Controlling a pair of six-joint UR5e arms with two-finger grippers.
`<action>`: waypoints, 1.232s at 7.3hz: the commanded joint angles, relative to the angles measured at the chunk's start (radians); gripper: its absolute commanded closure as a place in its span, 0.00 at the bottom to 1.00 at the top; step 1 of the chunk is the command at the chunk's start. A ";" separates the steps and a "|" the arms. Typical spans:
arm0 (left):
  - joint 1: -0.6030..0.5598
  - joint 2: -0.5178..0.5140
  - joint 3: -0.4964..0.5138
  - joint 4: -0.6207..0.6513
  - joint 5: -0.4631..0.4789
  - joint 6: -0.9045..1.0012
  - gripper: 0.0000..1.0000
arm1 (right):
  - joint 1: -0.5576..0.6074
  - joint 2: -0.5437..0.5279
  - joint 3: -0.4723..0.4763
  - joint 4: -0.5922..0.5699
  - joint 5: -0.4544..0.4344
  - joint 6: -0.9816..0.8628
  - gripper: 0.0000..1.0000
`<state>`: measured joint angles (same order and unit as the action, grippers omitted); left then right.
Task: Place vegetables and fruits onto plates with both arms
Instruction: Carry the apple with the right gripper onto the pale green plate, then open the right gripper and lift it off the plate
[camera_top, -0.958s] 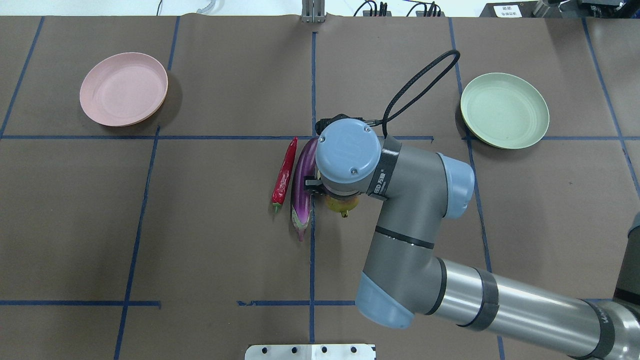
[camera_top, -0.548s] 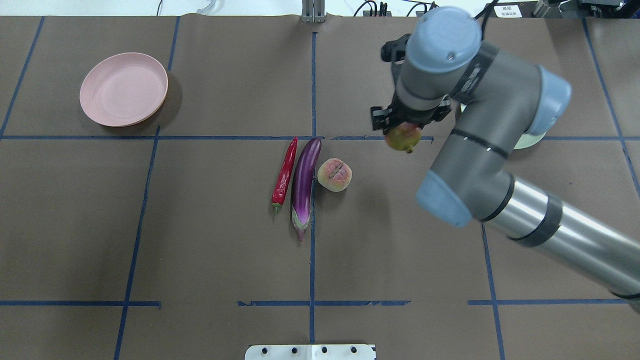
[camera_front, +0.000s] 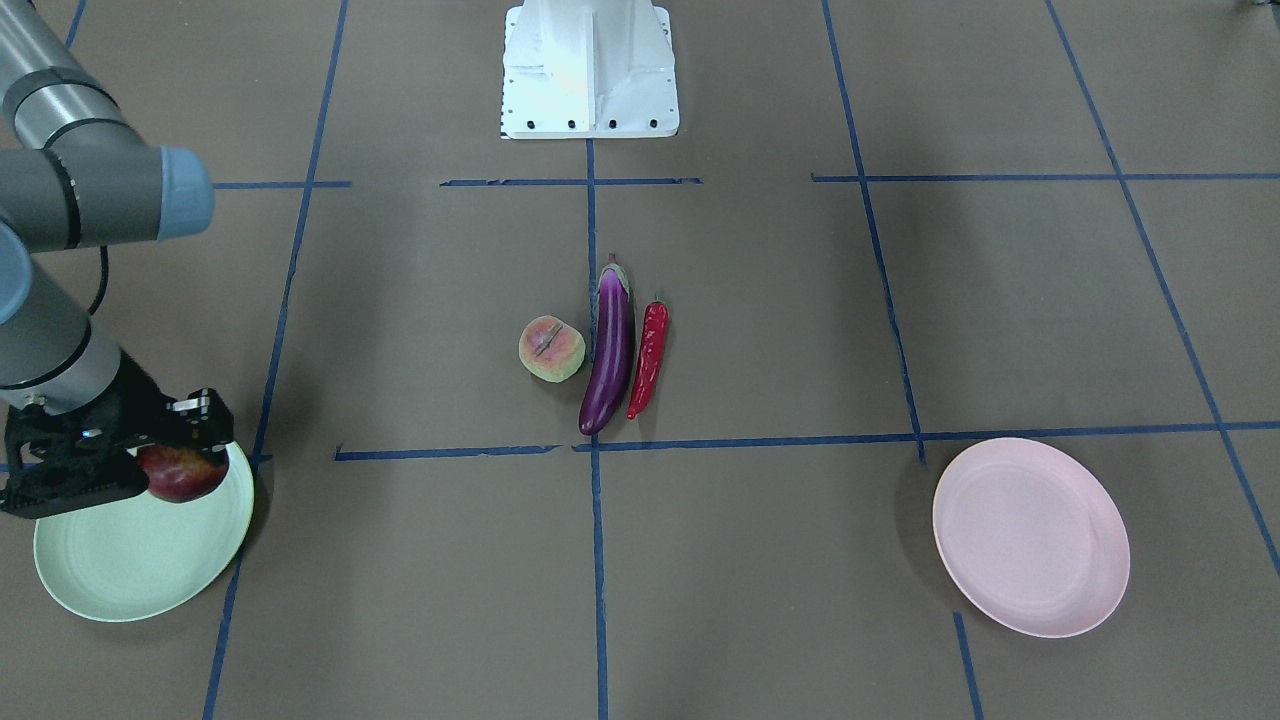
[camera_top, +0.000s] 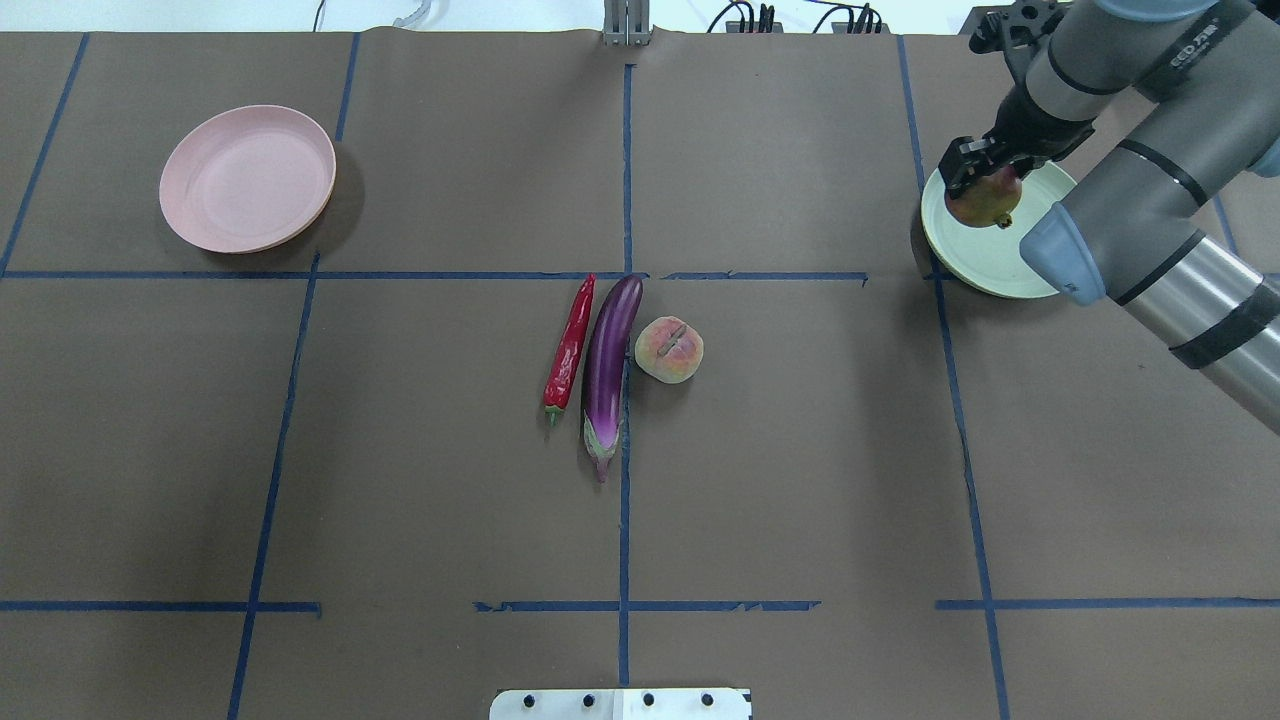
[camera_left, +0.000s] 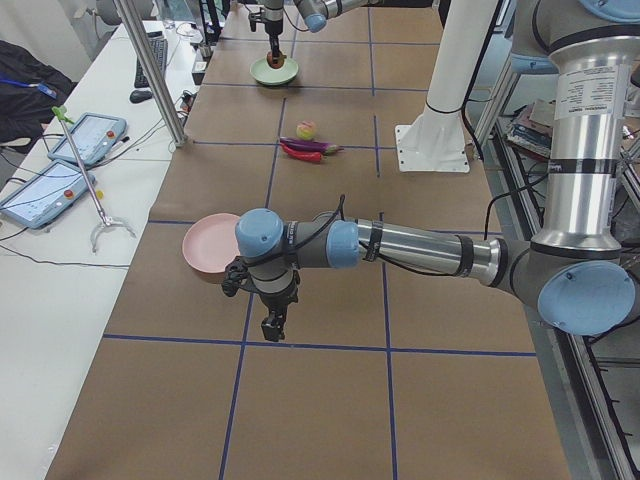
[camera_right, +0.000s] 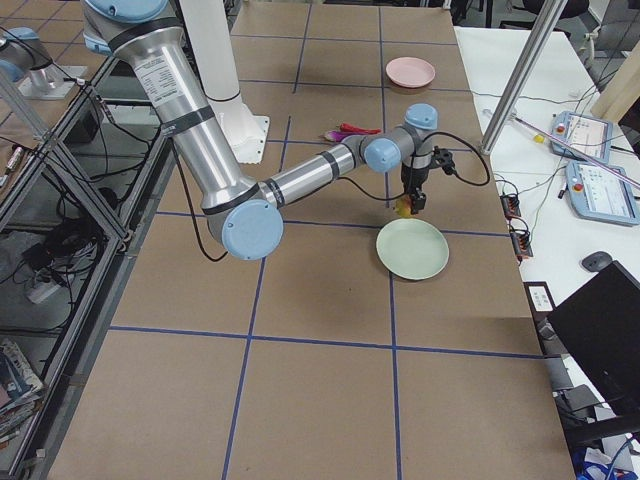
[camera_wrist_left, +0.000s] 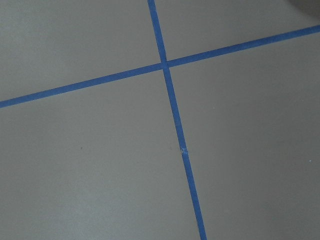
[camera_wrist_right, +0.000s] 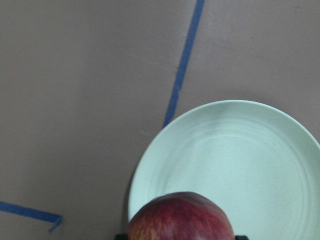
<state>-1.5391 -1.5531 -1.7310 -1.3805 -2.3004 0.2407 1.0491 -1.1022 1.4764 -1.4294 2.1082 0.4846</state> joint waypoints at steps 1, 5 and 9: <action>0.001 -0.001 0.002 -0.041 -0.001 -0.003 0.00 | 0.025 -0.037 -0.131 0.113 0.012 -0.031 0.66; 0.001 0.001 0.004 -0.048 -0.001 -0.003 0.00 | 0.022 -0.028 -0.107 0.113 0.013 -0.024 0.00; 0.001 0.001 0.013 -0.048 -0.001 -0.003 0.00 | -0.137 0.147 -0.021 0.099 -0.008 0.339 0.00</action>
<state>-1.5386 -1.5524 -1.7227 -1.4281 -2.3009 0.2384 0.9931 -1.0261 1.4451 -1.3294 2.1442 0.6713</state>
